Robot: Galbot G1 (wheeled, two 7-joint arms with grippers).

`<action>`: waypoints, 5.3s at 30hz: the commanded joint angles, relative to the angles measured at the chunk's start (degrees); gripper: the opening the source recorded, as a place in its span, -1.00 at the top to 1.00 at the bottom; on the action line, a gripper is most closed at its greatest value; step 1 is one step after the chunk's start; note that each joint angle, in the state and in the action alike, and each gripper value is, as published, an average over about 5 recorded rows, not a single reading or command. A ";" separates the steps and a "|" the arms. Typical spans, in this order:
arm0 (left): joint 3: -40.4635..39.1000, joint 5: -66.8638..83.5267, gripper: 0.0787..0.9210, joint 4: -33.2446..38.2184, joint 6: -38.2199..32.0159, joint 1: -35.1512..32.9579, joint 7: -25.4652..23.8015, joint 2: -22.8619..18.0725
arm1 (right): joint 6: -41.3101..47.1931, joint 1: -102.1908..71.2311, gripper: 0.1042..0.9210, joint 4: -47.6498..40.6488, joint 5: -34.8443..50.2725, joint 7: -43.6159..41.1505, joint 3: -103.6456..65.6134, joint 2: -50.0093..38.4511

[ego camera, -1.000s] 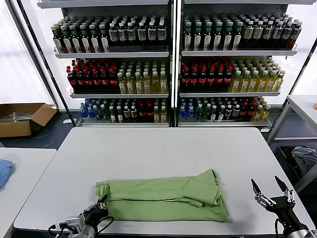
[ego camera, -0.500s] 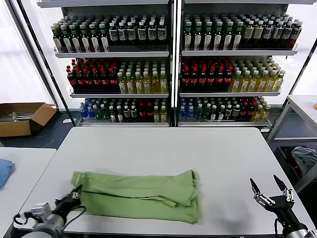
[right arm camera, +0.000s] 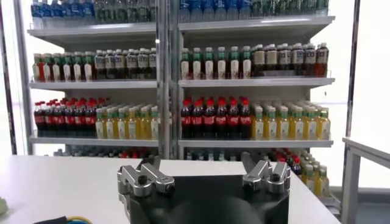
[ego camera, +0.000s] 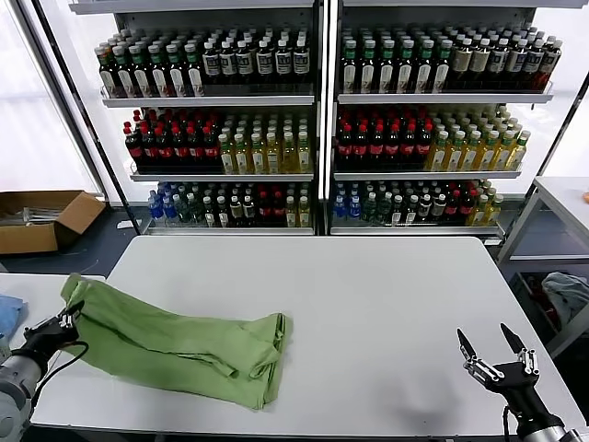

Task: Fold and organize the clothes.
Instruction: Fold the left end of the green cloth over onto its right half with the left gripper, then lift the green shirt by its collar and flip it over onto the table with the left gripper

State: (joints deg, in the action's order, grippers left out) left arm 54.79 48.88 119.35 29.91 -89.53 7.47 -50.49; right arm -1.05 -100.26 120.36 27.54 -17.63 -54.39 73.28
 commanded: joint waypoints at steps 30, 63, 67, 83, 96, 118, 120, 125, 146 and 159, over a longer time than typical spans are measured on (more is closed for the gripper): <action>-40.07 1.11 0.91 -1.25 0.64 11.28 4.28 -14.92 | -1.61 -2.64 -0.76 1.40 -0.57 -0.01 1.48 3.15; -33.77 -30.78 -0.77 -7.31 -11.00 8.13 -3.08 -12.81 | -1.88 -2.09 -0.76 0.44 -1.61 -0.16 2.12 4.09; -38.21 -35.06 -0.77 -7.73 -12.54 7.47 -3.52 -15.12 | -2.28 -3.23 -0.76 0.73 -1.32 -0.17 0.78 3.67; -42.69 -21.12 -0.77 3.44 -7.59 8.49 -3.04 -14.41 | -2.15 -4.23 -0.76 1.24 -0.26 0.07 -1.87 3.04; -16.46 -9.09 -0.77 3.92 -0.04 6.96 -4.24 -9.12 | -2.01 -1.83 -0.76 0.30 -1.85 0.09 2.54 3.99; -21.08 -6.81 -0.77 -11.77 3.12 9.10 -0.74 -10.72 | -3.01 -2.83 -0.76 -0.54 -1.74 0.04 2.61 4.05; -21.19 -6.65 -0.77 -11.80 3.12 8.91 -0.77 -10.89 | -3.00 -2.78 -0.76 -0.49 -1.66 0.04 2.58 3.97; -21.35 -5.31 -0.76 -11.29 3.11 8.50 -0.89 -11.19 | -2.98 -2.78 -0.76 -0.43 -1.60 0.03 2.57 3.92; -21.60 -4.24 0.49 -8.81 0.72 7.00 -0.29 -12.62 | -2.77 -2.51 -0.76 -0.54 -1.43 0.01 2.53 3.09; -6.85 0.42 0.81 -3.50 -0.25 3.76 3.02 -14.05 | -2.69 -1.83 -0.76 -0.92 -0.27 0.10 2.58 2.60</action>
State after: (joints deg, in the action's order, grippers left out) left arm 37.83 46.61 113.29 30.26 -84.36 9.17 -64.43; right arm -3.67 -102.16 119.51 27.02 -17.54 -51.82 75.98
